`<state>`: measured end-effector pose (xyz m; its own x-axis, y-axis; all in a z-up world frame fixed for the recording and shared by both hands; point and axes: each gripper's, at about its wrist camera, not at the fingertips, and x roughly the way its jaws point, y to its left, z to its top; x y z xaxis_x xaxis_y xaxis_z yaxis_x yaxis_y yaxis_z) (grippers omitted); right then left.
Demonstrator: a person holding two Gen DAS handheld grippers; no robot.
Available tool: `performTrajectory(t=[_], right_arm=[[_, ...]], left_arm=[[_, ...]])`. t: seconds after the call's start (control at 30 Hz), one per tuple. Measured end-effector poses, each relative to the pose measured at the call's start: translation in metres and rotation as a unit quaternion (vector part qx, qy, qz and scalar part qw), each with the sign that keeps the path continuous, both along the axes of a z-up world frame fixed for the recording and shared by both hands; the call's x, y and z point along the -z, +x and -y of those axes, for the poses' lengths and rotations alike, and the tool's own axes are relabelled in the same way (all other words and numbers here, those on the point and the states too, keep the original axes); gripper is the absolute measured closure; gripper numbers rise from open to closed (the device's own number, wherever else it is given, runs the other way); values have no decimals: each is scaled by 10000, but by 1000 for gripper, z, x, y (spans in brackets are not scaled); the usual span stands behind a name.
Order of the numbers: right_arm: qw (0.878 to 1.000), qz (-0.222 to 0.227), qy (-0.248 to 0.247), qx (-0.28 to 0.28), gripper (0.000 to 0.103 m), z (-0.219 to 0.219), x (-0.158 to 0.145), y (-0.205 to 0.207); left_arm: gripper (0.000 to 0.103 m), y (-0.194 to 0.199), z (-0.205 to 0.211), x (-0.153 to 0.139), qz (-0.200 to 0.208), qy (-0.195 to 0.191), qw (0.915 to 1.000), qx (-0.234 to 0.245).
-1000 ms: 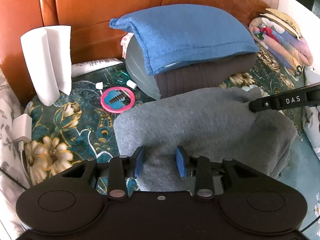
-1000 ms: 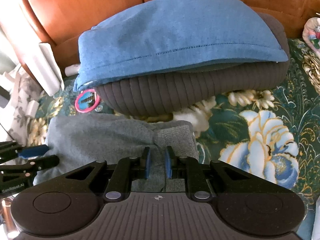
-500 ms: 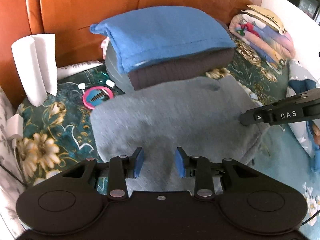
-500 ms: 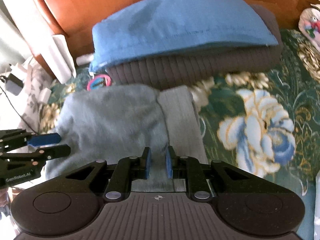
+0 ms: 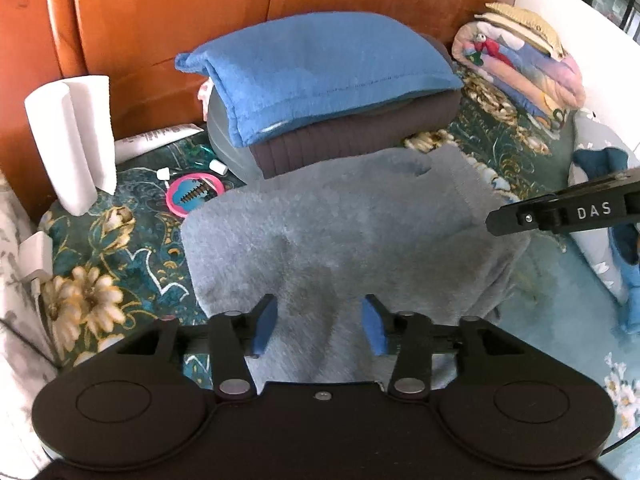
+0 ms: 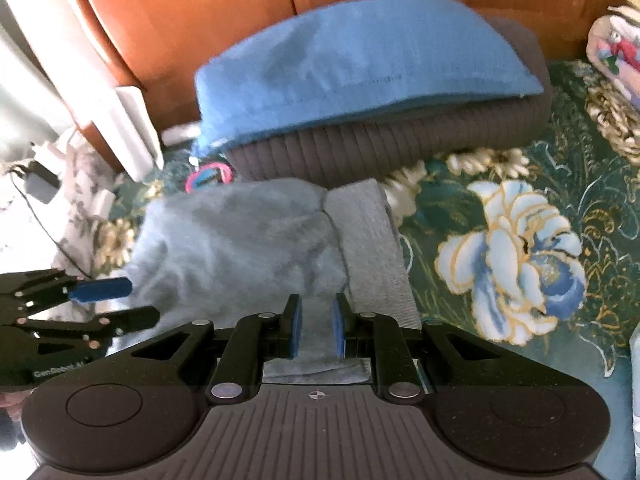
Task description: Fold clothes
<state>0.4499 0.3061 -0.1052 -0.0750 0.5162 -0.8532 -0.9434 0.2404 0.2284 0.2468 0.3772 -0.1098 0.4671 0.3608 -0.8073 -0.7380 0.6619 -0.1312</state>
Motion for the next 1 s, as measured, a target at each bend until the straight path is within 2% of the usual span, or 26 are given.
performTrajectory(t=[0.1,0.17,0.27,0.33,0.5,0.67,0.77,0.87,0.97,1.0], right_arm=[[9999,21,87,48,88,15,-16,-8],[9999,76,130,61,86,28,-26,-15],[9996,59,214,155,82,48,-39,-22],[9991,17,295,293,78,64,-49,-25],[9979,91,425,478,57,106,-67,-40],[9970,142,419,639,51,152,-77,-56],[9960,242,502,695,36,182,-86,-68],[9952,250,601,736,36,213,-96,-77],[9934,279,664,891,27,244,-106,-85],[9927,263,699,945,27,254,-110,-87]], left_arm=[[51,-5,13,-14,34,-4,10000,-17],[43,-8,22,-23,67,4,10000,10],[38,-13,39,-37,146,65,9999,59],[30,-17,50,-46,186,125,9997,63],[19,-27,78,-66,268,207,9994,-9],[7,-36,112,-86,287,394,9988,-6],[3,-43,135,-97,326,481,9983,2],[2,-50,161,-110,368,566,9977,32],[2,-55,186,-123,397,623,9972,117],[2,-56,195,-128,410,634,9970,174]])
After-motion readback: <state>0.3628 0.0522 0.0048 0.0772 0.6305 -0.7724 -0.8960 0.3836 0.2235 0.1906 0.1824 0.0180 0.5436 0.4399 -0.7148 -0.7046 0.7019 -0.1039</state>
